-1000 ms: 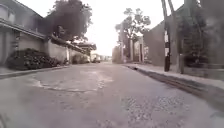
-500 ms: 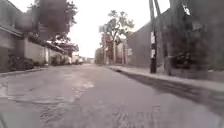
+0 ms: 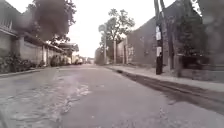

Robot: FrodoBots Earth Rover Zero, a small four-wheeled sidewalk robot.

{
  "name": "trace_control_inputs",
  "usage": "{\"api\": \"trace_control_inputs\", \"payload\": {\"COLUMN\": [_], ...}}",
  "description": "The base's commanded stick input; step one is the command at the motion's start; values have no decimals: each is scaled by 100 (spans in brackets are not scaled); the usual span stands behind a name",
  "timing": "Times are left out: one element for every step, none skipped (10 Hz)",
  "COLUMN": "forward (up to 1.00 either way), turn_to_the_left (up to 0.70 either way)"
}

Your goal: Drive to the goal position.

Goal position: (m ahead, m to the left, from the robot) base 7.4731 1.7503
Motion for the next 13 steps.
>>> {"api": "trace_control_inputs", "payload": {"forward": [100, 100, 100, 100, 100, 100, 100, 100, 100, 100, 100, 100, 100], "turn_to_the_left": [0, 0, 0, 0, 0, 0, 0, 0, 0, 0, 0, 0, 0]}}
